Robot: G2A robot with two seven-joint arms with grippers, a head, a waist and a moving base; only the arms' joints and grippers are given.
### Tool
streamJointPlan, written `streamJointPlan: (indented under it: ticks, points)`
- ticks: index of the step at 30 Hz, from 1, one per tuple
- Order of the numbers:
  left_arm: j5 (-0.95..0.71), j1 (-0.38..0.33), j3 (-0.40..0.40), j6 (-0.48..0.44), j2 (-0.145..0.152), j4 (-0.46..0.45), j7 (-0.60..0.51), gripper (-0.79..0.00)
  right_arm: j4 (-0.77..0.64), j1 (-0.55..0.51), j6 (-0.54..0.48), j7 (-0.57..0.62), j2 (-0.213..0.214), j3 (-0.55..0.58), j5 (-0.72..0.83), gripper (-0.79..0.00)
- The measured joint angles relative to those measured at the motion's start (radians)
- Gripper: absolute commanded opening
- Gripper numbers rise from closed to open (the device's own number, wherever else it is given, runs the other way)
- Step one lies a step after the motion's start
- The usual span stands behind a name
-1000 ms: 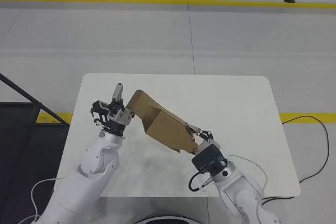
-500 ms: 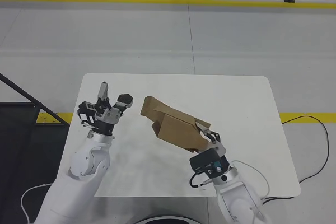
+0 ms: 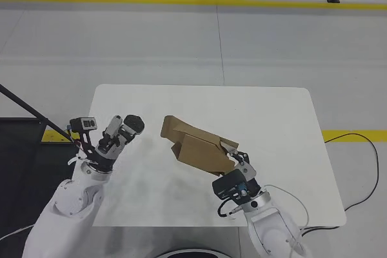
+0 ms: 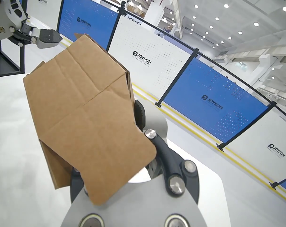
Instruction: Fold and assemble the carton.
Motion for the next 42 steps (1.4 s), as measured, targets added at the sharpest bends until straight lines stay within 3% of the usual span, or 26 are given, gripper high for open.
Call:
streamJointPlan:
  ticks: [8,18,22,35,38,42]
  points:
    - [-0.178,0.004,-0.068,0.018,0.018,-0.030,-0.290,0.000,-0.001,-0.001,0.008,-0.006,0.000,0.002,-0.006,-0.785]
    - [-0.125,-0.043,-0.036,0.085,0.027,-0.031,-0.516,0.000,-0.029,-0.069,0.206,-0.096,-0.004,-0.022,-0.344,-0.785]
    - [-0.090,-0.055,-0.031,0.058,0.027,-0.035,-0.519,0.000,-0.034,-0.083,0.232,-0.055,-0.007,-0.034,-0.447,-0.785]
    - [-0.081,-0.057,-0.036,0.049,0.026,-0.042,-0.507,0.000,-0.033,-0.083,0.229,-0.052,-0.007,-0.033,-0.449,-0.785]
    - [0.004,-0.066,-0.033,0.006,0.027,-0.067,-0.507,0.000,-0.037,-0.086,0.220,-0.038,-0.010,-0.035,-0.464,-0.785]
    - [0.047,-0.093,-0.012,-0.128,0.025,-0.058,-0.527,0.000,-0.047,-0.093,0.193,-0.020,-0.014,-0.038,-0.459,-0.785]
